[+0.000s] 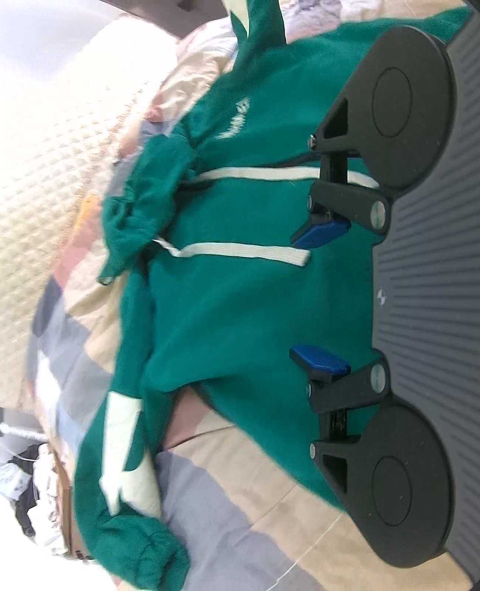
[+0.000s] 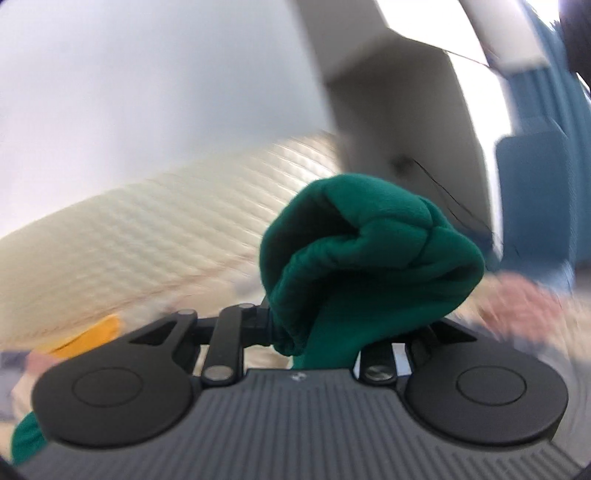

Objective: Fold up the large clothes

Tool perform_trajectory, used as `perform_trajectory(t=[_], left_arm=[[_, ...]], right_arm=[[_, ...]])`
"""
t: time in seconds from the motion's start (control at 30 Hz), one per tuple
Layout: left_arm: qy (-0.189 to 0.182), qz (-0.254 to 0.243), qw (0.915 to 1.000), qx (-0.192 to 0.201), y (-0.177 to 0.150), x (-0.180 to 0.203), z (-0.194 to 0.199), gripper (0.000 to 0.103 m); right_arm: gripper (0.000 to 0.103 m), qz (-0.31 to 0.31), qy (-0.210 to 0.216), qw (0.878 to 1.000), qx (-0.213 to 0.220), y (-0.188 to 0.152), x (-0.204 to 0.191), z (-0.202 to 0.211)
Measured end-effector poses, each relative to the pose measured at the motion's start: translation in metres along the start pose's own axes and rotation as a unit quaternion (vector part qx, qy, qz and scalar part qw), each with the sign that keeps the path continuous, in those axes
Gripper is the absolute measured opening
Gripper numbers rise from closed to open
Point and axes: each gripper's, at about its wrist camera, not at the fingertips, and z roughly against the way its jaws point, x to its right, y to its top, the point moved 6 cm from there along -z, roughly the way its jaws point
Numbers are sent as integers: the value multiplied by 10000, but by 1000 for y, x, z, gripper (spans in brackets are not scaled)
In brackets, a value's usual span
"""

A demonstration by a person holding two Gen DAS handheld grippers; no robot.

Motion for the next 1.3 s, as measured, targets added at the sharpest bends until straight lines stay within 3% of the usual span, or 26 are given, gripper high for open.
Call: perform_trajectory(t=[0.17,0.27,0.6,0.77,0.87,0.9,0.97,1.0,1.03,1.13,1.3], left_arm=[[-177,122,9995,217,9,-6,26,64],[-302,216,9990,233,11,-11,36,64],[-533,400,9976,185,11,-15,41,64],[-588,470,9972,51,8,-18,28,64],[-625,445,9970,38,6,-17,23,64],[-643,463,9969,16,6,-17,20,64],[-710,507,9962,-47,5,-16,16,64],[-734,520,9959,-73,4,-16,15,64],[-770,522,9956,-85,3,-15,14,64],[-838,480,9953,-89,1,-10,14,64],[-992,572,9932,-200,-4,-7,15,64]], right_arm=[[29,1336,625,9889,162,-2,-101,61],[29,1636,1066,9807,127,-25,-148,98],[30,2135,2158,9505,-658,-165,-240,186],[31,2664,2649,9158,-1421,-245,-259,198],[45,2987,2908,8885,-1918,-280,-263,209],[54,3043,2991,8805,-2067,-287,-263,212],[67,3098,3165,8711,-2121,-289,-266,225],[78,3089,3221,8705,-2073,-283,-264,232],[83,3061,3277,8695,-2070,-281,-264,239],[83,2954,3490,8606,-2244,-265,-250,254],[83,2026,3455,8808,-2527,-243,-224,256]])
